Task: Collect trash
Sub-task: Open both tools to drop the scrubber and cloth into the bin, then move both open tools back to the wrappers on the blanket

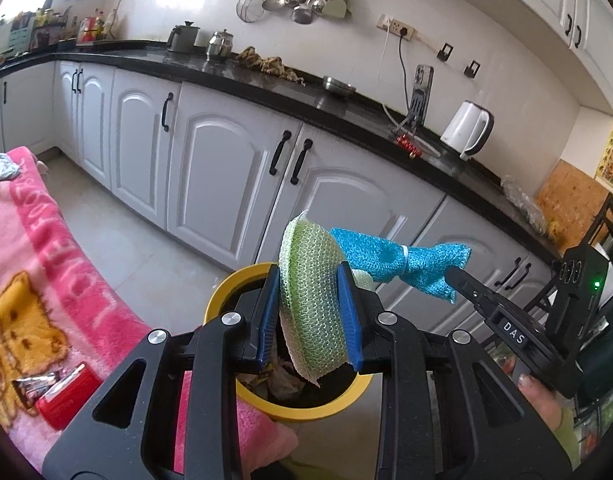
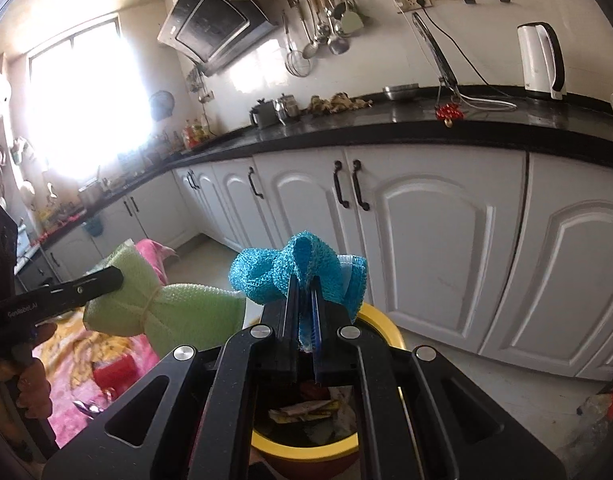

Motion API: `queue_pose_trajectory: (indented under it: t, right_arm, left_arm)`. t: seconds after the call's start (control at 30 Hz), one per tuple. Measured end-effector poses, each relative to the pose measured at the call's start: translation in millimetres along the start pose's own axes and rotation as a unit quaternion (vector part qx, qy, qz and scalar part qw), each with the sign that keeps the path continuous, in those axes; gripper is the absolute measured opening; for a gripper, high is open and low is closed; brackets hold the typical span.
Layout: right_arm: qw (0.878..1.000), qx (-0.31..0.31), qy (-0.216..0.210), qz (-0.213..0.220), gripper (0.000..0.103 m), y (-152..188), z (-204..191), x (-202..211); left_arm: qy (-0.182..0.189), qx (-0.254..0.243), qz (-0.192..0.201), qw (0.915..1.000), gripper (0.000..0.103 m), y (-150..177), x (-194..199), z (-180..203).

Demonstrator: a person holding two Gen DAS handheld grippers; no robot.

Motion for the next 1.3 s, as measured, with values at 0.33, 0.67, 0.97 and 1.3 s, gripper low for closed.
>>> queue_pose_trajectory:
  t: [0.33, 0.67, 0.97, 1.3]
  right_arm:
    - [0.999, -0.012, 0.009, -0.048, 0.005, 30.2, 14.2, -30.9]
    - [0.996, -0.027, 0.014, -0.084, 0.019, 49.8, 18.5, -51.8]
    - [0.997, -0.029, 0.022, -0.067, 0.054, 43.8, 18.8, -42.4]
    - [0.999, 0.004, 0.005, -0.04, 0.069, 23.9, -11.7, -27.3]
  left_arm:
    - [-0.016, -0.002, -0.031, 0.9994, 0.022, 21.9, -39.0, -7.7]
    - [-0.028, -0.007, -0.054, 0.9981, 0.026, 38.7, -61.8, -14.1]
    - [-0.041, -0.002, -0.041, 0.9983, 0.072, 33.8, -45.6, -22.4]
    - [-0.069, 0.018, 0.004, 0.9974, 0.092, 19.4, -0.4, -50.7]
Point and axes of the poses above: each gripper's, at about its wrist camera, not at the fingertips, and x roughly against the way its jaws point, z to its right, y to its underside, the point moved 5 cm from there along -x, roughly the way its jaws point, and after that the axes turned 12 degrees about -y, right-handed, at the moved point
